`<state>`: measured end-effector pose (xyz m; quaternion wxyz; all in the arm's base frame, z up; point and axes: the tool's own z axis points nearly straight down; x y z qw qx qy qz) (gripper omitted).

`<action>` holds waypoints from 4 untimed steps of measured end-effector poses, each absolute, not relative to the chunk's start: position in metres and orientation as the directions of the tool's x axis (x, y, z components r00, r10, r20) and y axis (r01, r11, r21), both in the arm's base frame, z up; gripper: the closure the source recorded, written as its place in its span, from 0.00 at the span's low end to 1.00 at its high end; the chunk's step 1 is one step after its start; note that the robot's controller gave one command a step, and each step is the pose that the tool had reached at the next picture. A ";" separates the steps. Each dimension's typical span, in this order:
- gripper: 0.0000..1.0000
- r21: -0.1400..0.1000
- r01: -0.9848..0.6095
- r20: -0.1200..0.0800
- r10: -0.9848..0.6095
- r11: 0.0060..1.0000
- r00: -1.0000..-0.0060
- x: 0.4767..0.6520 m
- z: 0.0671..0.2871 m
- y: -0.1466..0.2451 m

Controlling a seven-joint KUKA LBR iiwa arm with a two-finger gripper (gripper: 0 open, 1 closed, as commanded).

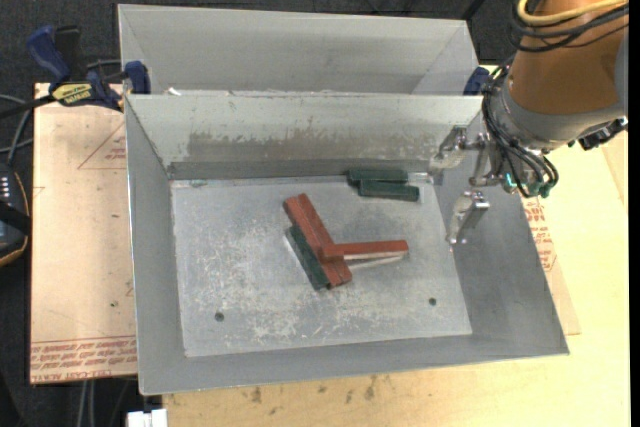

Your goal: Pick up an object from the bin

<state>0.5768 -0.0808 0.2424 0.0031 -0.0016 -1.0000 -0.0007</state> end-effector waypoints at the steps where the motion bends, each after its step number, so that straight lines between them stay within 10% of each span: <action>1: 0.00 0.000 0.001 -0.001 0.001 1.000 -1.000 0.578 0.247 -0.080; 2: 0.00 -0.001 -0.023 -0.007 -0.023 1.000 -1.000 0.542 0.199 -0.060; 3: 0.00 0.000 -0.048 -0.005 -0.048 0.999 -0.999 0.549 0.136 -0.067; 4: 1.00 -0.001 -0.036 -0.021 -0.036 0.999 -0.999 0.567 0.078 -0.026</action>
Offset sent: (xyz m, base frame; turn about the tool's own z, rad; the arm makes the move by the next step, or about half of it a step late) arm -0.0906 0.0527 -0.1192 -0.0600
